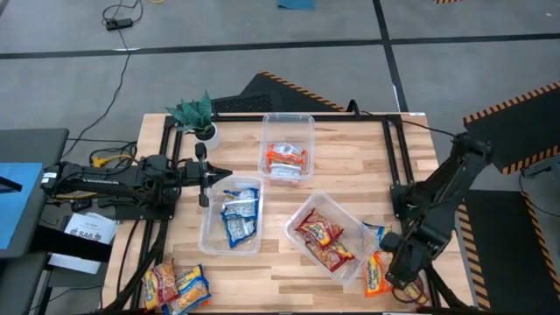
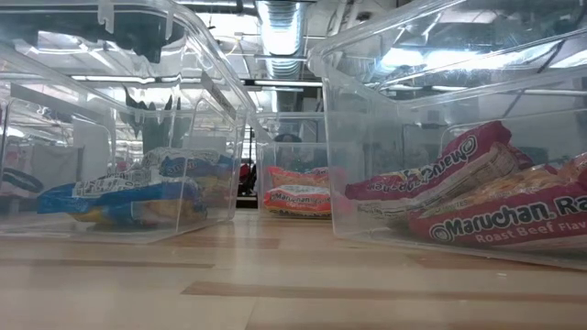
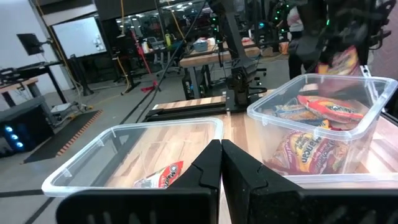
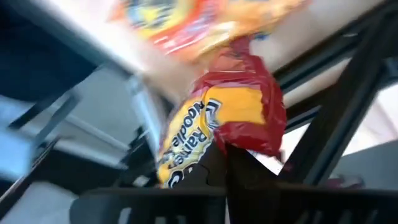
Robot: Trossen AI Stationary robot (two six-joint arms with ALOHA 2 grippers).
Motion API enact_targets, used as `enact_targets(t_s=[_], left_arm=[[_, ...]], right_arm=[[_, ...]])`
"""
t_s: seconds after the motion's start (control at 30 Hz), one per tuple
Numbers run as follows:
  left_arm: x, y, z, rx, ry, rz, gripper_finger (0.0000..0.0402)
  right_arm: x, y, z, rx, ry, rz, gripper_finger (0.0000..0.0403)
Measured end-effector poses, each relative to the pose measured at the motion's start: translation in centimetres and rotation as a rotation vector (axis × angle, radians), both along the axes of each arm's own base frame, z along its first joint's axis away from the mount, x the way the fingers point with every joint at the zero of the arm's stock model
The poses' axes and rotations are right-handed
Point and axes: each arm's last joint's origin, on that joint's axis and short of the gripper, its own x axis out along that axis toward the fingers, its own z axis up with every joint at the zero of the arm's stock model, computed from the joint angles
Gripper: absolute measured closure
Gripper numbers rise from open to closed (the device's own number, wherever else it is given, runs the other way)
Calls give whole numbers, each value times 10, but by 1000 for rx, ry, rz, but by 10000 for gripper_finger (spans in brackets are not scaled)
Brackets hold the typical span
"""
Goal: Sort Maruchan noodles
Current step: Put the red noodle pack in the bottom right transparent bin
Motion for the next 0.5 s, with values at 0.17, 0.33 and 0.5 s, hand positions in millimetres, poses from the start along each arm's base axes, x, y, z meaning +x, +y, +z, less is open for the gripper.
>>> enact_targets(t_s=[0.17,0.33,0.5], left_arm=[[0,0,0,0,3,4,401],[0,0,-1,0,6,4,401],[0,0,-1,-1,7,4,401]], right_arm=[[3,-11,54,97,-206,-103,398],[10,-32,103,4,-560,-253,398],[35,-50,114,-201,-810,-152,398]])
